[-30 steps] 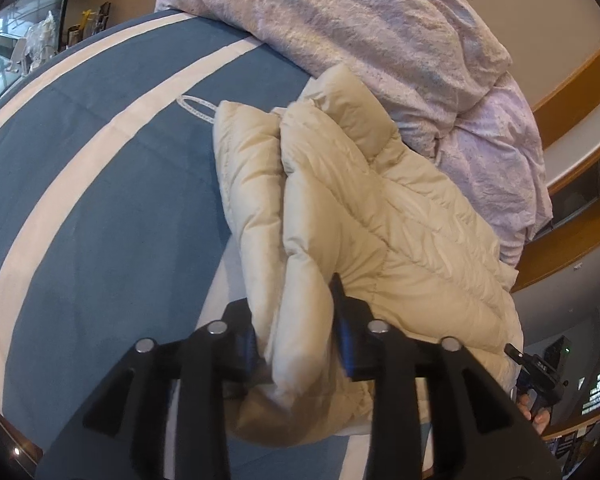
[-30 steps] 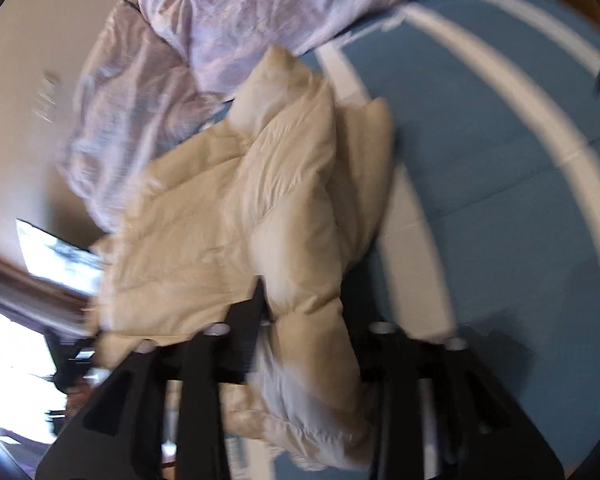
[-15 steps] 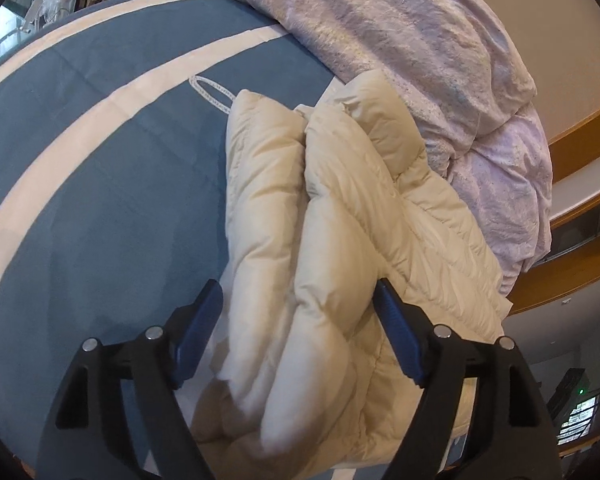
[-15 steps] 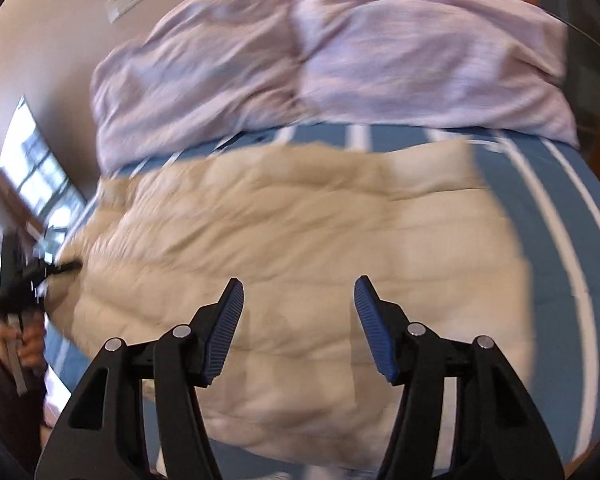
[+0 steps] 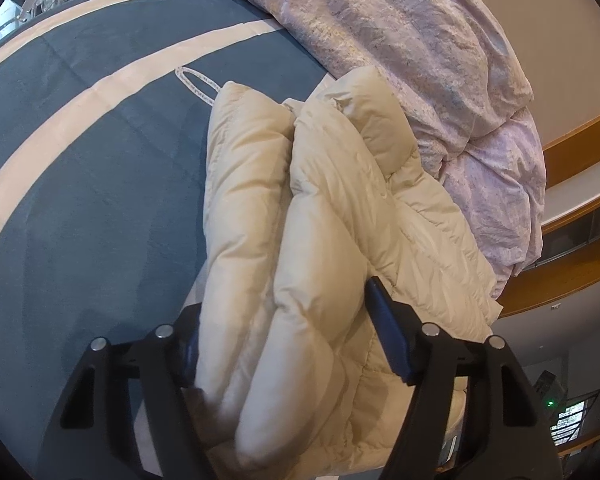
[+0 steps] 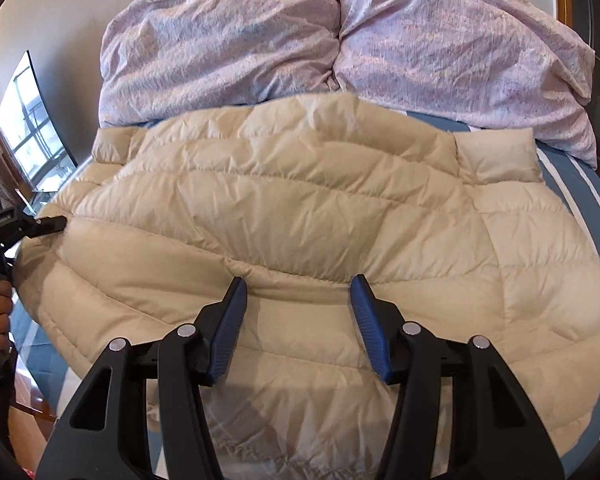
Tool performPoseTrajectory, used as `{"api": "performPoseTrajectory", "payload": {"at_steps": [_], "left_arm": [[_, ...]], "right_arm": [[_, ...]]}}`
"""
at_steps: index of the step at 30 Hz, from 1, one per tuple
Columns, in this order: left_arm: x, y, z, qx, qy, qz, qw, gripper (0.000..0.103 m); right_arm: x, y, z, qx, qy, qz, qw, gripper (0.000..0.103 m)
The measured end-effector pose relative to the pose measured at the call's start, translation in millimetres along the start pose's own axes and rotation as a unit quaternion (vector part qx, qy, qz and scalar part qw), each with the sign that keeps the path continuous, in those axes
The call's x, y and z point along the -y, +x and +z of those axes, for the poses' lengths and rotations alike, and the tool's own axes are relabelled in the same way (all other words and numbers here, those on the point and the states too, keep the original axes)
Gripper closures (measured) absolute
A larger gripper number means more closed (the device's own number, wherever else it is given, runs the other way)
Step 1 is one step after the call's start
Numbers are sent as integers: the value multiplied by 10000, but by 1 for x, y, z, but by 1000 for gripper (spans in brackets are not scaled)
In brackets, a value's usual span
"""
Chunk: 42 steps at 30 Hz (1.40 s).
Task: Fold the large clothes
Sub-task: 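Grasp the jacket side edge with the left gripper while the right gripper presses the body, then lift and fold the jacket side over the body with the left gripper while the right gripper holds it down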
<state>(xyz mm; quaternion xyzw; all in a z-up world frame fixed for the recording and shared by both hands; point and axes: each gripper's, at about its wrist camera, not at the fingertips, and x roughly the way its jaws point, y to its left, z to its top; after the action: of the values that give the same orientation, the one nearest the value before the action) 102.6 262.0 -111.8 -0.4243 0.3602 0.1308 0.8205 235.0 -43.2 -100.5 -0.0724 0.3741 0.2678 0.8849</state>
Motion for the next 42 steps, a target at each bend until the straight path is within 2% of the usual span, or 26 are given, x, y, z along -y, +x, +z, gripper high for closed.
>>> {"api": "performPoseTrajectory", "payload": {"at_steps": [4,6,10,17,20,29,34,42], "left_arm": [[4,1,0,6,90,-22,10000,49],[8,0,-1,39,166,-38,9998,61],[17,-8,1,120,290,-125,9994,73],[24,-12,3,194,320,-137,9992,77],[27,-19,2,258,380,-201,9987,80],[48,-34,4,408,578,-315,9970,82],[70,-46,5,529,733,-470,9948,82],[137,-67,2,637,1205,-941,9862,82]], "right_arm": [[-4,13,-5,-100,-20,-115,9999,47],[-6,20,-7,-144,-66,-183,9997,47],[-3,27,-5,-240,4,-153,9996,47],[4,25,-4,-210,149,-13,9997,47],[11,22,-2,-146,303,53,9994,51],[8,31,-1,-139,55,-268,9995,53],[12,33,-2,-128,95,-224,9996,52],[14,34,-3,-126,145,-203,9996,52]]}}
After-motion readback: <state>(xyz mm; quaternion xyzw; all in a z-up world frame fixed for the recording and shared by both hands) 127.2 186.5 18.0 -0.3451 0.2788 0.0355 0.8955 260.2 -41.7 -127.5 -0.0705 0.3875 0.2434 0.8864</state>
